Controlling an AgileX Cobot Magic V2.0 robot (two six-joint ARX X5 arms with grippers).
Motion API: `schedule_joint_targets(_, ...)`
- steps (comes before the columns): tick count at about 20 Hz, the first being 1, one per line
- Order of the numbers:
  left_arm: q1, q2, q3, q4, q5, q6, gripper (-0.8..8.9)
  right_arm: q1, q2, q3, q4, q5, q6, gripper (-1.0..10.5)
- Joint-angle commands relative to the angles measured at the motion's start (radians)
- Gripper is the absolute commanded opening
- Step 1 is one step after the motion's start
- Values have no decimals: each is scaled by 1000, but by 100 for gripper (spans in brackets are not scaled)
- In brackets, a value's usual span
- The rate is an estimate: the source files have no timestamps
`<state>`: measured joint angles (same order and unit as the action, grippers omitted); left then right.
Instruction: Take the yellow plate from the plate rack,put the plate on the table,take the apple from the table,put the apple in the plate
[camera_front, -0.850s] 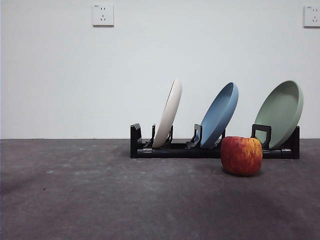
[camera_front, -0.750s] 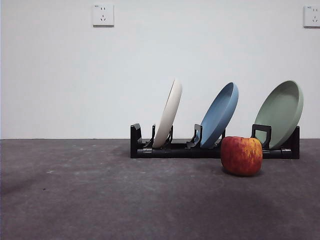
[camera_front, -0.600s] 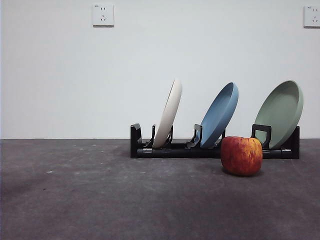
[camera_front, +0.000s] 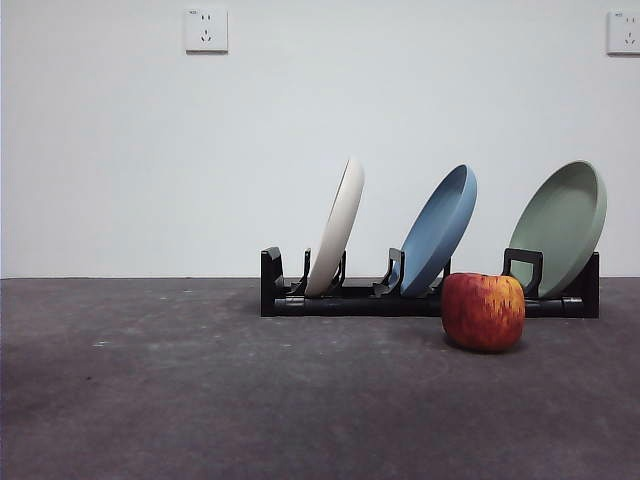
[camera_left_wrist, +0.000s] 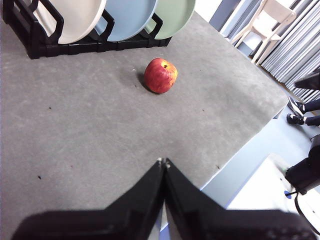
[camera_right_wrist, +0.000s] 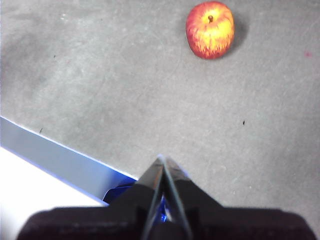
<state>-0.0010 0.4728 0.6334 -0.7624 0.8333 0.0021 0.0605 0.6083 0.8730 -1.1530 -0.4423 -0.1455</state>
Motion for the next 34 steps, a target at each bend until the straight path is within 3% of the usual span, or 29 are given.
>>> schedule_joint_targets(1, 1, -2, 4, 10, 6, 36, 3, 2, -1, 2, 15, 0, -12, 23)
schedule_joint_targets(2, 1, -2, 5, 14, 4, 36, 29, 2, -1, 2, 20, 0, -12, 114)
schedule_joint_targets(5, 0, -2, 9, 49, 4, 20, 431, 2, -1, 2, 23, 2, 2, 670)
schedule_joint_targets(12, 0, 32, 11, 158, -6, -37, 446, 2, 8, 2, 23, 2, 18, 680)
schedule_joint_targets(18, -72, 222, 107, 264, -66, -36, 445, 2, 15, 2, 23, 2, 19, 680)
schedule_joint_targets(28, -367, 773, 449, 523, -390, -35, 444, 2, 16, 2, 21, -2, 27, 680)
schedule_joint_targets(34, -449, 1119, 713, 607, -517, -31, 444, 2, 16, 2, 21, -2, 43, 680)
